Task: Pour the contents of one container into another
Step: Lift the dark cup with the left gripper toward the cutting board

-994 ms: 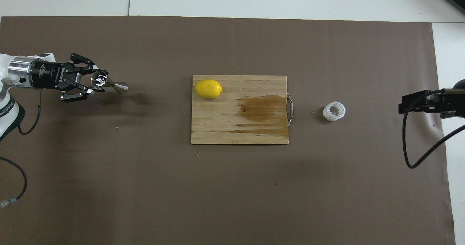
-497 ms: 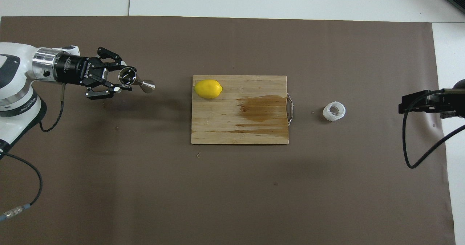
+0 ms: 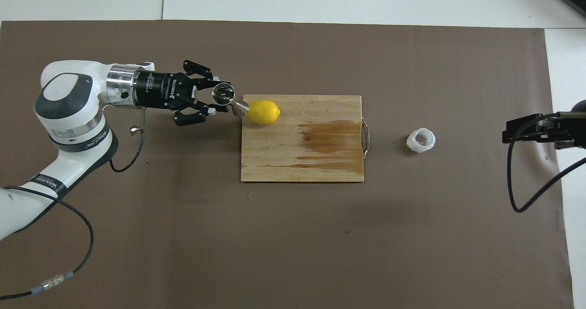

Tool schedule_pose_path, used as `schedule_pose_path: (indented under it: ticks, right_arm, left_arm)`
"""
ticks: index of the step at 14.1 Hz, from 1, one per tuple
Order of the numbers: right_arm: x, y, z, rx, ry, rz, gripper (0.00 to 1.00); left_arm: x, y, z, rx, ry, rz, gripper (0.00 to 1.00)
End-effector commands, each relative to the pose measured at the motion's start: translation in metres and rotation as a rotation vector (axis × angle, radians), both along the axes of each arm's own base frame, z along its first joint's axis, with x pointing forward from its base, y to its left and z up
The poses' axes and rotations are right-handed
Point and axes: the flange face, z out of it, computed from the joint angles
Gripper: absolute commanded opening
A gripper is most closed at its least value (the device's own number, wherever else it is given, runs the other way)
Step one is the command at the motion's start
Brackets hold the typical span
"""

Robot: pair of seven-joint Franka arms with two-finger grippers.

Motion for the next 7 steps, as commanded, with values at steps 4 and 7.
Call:
schedule_pose_path:
  ticks: [4,7]
  right_arm:
    - [-0.003,-0.003,0.003,0.004,0.003,0.012,1.00]
    - [-0.003,-0.003,0.002,0.004,0.005,0.012,1.00]
  left_arm:
    - [-0.029,-0.087,-0.006,0.030,0.038,0.090,0.00]
    - [-0.042,-0.135,-0.010,0.055,0.039,0.144,0.00]
